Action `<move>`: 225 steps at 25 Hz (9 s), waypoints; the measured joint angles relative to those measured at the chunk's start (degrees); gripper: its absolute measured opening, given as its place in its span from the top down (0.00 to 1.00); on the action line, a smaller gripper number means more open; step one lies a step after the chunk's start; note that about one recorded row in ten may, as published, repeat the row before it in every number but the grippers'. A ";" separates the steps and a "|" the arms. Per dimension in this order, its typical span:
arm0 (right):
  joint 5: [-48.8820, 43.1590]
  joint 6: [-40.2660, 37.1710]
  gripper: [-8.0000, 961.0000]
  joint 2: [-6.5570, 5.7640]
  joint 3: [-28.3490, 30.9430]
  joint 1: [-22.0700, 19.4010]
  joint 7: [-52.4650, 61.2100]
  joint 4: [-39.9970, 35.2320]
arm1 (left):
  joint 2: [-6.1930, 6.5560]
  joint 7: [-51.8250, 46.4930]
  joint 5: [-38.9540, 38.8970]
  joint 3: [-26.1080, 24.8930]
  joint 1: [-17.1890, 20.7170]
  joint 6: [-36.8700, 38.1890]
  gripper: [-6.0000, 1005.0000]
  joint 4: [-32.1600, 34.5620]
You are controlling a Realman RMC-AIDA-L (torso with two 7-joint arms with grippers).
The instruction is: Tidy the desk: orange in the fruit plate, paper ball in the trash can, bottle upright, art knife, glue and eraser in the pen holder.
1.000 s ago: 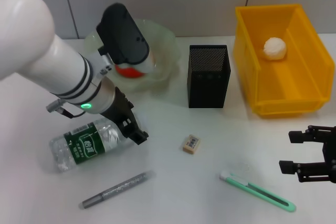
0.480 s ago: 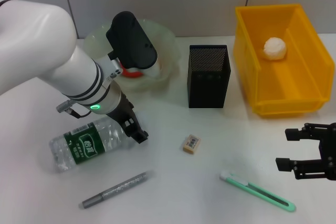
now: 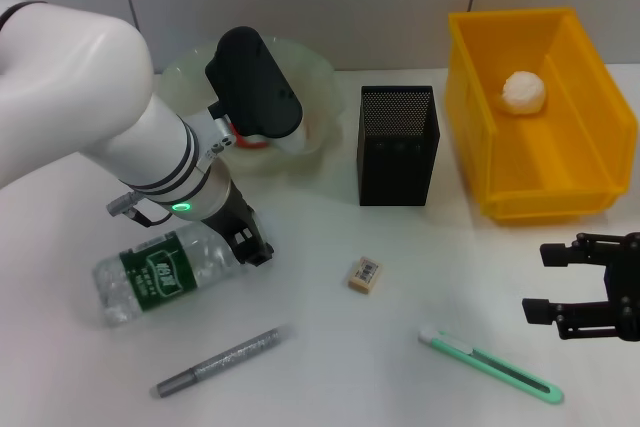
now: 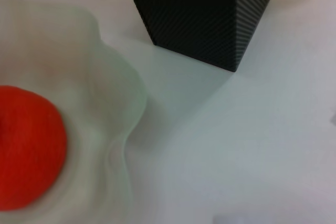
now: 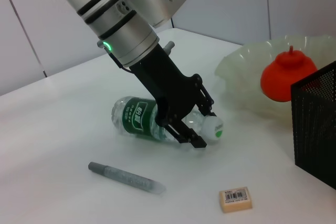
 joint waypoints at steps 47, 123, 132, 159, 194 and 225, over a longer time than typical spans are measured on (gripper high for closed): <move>-0.15 0.17 0.22 0.09 0.21 3.79 0.37 2.30 | 0.46 17.75 -39.92 -22.55 36.56 2.02 0.55 32.39; -0.30 1.05 0.27 -0.01 0.09 6.22 -0.72 7.12 | 0.70 59.35 -72.33 -37.87 35.65 9.72 0.20 2.18; -0.51 0.55 0.28 -0.01 0.08 7.03 0.78 6.05 | 2.14 62.83 -71.20 -53.58 38.03 32.11 0.20 -3.29; -36.01 -3.58 0.30 0.38 -41.45 27.61 59.67 -11.87 | 5.51 82.00 -56.55 -53.94 41.43 47.06 0.21 -18.19; -33.43 12.42 0.32 0.74 -56.61 33.67 64.69 4.16 | 5.10 82.38 -55.06 -54.87 41.06 45.02 0.21 -18.85; -31.76 11.86 0.77 0.55 -54.57 35.00 64.69 5.92 | 5.40 82.38 -55.06 -55.00 41.11 44.60 0.23 -18.86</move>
